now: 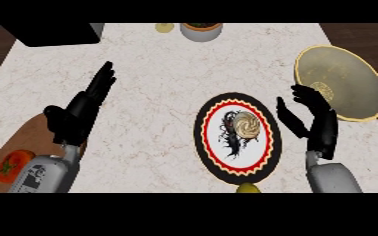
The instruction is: Pick the cupcake from the plate and place it in the bowl
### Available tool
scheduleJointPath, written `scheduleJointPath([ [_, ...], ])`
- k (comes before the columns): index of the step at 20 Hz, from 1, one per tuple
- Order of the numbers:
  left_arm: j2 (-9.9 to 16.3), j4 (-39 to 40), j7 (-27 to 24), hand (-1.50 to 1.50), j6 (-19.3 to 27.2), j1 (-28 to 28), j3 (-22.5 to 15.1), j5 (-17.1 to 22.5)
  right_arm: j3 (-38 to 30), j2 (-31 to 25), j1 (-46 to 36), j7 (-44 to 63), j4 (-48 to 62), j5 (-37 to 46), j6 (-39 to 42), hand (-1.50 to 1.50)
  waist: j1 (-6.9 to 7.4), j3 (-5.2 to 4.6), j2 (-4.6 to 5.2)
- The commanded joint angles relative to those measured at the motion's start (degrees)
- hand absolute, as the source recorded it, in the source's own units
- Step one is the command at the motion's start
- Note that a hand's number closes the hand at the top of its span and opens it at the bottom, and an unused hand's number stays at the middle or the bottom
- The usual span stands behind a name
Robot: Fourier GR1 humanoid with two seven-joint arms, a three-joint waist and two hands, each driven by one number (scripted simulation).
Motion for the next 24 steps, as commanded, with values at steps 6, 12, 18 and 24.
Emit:
scheduleJointPath([
  [6,-2.0,-4.1,-0.6,0.00,-5.6,1.3,-5.7,0.6,9.1,-4.0,-0.3,20.9,4.6,25.8,-11.3,-1.50,4.73,0.09,0.35],
  [12,-4.0,-2.7,-1.0,0.00,-4.6,1.0,-6.4,0.0,13.8,-10.5,-3.9,41.9,3.8,31.0,9.3,-1.50,4.69,-0.25,0.28],
  [18,-4.1,-2.9,-1.7,0.00,-5.0,1.5,-6.9,-0.4,16.3,-9.5,-10.2,60.7,-3.3,20.1,32.9,-1.50,4.91,-0.06,-0.02],
  [24,-1.7,-5.9,0.1,0.00,-6.9,3.1,-5.4,1.0,13.1,-8.3,-18.5,78.3,-8.6,10.5,45.1,-1.50,4.90,0.28,0.10],
])
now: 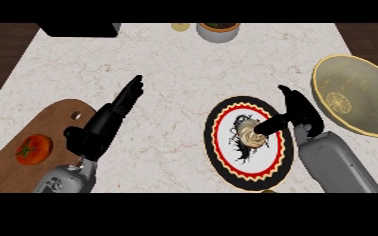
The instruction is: Pick the cupcake from the plate and place it in the bowl
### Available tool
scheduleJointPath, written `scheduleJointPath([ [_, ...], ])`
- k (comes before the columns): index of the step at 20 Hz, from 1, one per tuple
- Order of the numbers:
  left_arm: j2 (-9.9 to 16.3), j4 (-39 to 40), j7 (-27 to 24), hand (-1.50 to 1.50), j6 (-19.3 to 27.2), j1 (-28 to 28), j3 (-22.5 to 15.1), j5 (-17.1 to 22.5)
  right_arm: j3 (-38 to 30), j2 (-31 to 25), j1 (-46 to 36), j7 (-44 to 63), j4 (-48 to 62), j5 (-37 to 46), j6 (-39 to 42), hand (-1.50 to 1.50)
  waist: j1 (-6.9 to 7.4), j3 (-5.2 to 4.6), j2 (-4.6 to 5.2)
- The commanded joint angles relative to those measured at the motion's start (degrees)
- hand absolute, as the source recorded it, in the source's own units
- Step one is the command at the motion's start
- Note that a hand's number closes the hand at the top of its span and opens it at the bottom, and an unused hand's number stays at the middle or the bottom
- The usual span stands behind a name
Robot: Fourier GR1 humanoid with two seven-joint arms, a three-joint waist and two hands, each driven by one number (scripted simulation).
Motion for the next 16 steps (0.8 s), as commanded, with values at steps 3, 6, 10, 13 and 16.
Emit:
scheduleJointPath([
  [3,-2.0,2.0,0.1,0.00,1.4,-2.1,-0.3,-2.2,-0.6,2.6,-8.1,16.6,1.5,-5.4,9.1,-1.50,-0.17,0.24,0.52],
  [6,-0.5,0.2,-0.1,0.00,-0.5,-0.8,1.3,-0.4,0.2,3.9,-9.5,21.2,0.6,-5.8,8.7,-1.50,0.00,0.22,0.30],
  [10,-0.9,1.4,0.1,0.00,-1.8,-1.4,2.5,0.7,0.2,2.8,-9.5,20.3,0.5,-5.4,9.6,-1.50,-0.48,0.25,0.38],
  [13,-0.1,2.3,-3.5,0.00,-2.8,2.0,2.3,-0.6,1.8,4.9,-10.2,20.8,1.1,-2.1,7.4,-1.50,-0.29,0.24,0.34],
  [16,-2.0,0.3,0.5,0.00,-1.3,-0.1,1.9,-0.7,3.2,5.9,-8.3,19.1,1.6,1.1,6.1,-1.50,-0.46,0.29,0.32],
])
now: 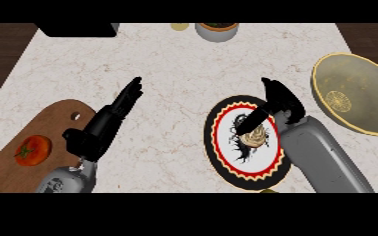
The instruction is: Pick the cupcake from the plate and place it in the bowl
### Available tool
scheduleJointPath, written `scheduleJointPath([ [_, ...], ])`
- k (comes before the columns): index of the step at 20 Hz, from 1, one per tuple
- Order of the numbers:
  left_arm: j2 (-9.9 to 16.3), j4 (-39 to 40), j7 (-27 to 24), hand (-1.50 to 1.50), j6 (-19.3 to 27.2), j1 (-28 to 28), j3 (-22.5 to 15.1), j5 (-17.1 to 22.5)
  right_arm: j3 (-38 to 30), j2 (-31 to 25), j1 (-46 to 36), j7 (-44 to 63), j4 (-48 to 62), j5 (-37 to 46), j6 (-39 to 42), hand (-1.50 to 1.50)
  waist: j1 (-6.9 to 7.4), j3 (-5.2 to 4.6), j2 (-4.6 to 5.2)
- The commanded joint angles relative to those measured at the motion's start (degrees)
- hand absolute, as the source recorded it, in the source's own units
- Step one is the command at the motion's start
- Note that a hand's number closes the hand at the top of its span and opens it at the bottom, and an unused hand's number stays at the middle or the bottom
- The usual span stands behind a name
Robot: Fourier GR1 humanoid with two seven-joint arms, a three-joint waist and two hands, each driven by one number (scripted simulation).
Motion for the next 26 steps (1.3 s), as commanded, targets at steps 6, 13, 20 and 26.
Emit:
scheduleJointPath([
  [6,-2.1,1.4,-1.7,0.00,-0.3,0.4,-0.3,-1.9,3.7,3.5,2.3,11.2,-1.5,10.7,-2.3,-1.50,-0.36,0.03,0.02],
  [13,-3.4,-0.1,2.8,0.00,1.2,-2.1,0.0,-2.8,3.8,5.5,2.7,12.0,2.4,17.4,-1.2,-1.50,-0.37,0.04,-0.01],
  [20,-1.2,-0.7,2.8,0.00,-1.8,-1.6,2.9,-1.5,0.3,6.5,7.7,9.0,1.7,18.8,-0.5,-1.50,-0.37,0.05,0.03],
  [26,-3.0,1.6,-2.1,0.00,-1.9,0.7,2.6,-3.7,-3.1,7.8,7.6,1.6,9.0,21.2,-2.0,-1.50,0.06,0.06,0.22],
])
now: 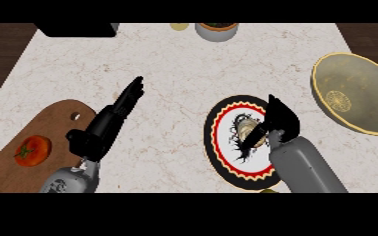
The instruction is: Pick the cupcake from the plate and place it in the bowl
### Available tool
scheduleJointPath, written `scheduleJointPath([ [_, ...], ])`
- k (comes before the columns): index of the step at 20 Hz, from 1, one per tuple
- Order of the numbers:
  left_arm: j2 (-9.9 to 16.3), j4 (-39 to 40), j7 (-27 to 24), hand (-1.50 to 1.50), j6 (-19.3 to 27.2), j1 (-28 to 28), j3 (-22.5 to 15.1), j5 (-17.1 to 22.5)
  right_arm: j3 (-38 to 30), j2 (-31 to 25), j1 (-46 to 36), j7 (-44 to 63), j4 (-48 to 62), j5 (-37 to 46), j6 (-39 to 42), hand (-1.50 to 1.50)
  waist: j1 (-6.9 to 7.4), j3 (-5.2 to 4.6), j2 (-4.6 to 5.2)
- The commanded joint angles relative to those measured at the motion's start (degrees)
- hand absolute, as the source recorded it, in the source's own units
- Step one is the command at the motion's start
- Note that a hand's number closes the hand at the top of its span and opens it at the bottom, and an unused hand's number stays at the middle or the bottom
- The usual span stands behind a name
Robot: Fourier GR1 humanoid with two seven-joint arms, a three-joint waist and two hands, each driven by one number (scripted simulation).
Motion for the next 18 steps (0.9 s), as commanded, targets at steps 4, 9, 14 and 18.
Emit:
scheduleJointPath([
  [4,-1.9,3.4,-1.4,0.00,-0.3,-2.6,2.0,-1.5,-2.4,2.2,3.7,-0.4,6.0,4.1,-3.5,-1.50,-0.09,0.03,0.14],
  [9,-3.5,1.5,-0.3,0.00,-2.3,-0.4,3.0,-2.7,-4.7,3.9,1.8,-4.5,4.3,8.0,-2.9,1.50,0.03,0.03,0.05],
  [14,-3.9,3.4,-2.2,0.00,-4.3,-0.3,3.7,-3.7,-5.9,4.1,1.3,-7.6,6.9,12.0,-4.3,1.50,0.04,0.03,0.07],
  [18,-3.2,0.5,0.8,0.00,-3.7,-0.1,3.4,-2.5,2.3,-1.5,4.6,-23.2,-0.4,8.8,5.6,1.50,-0.52,0.03,-0.21],
])
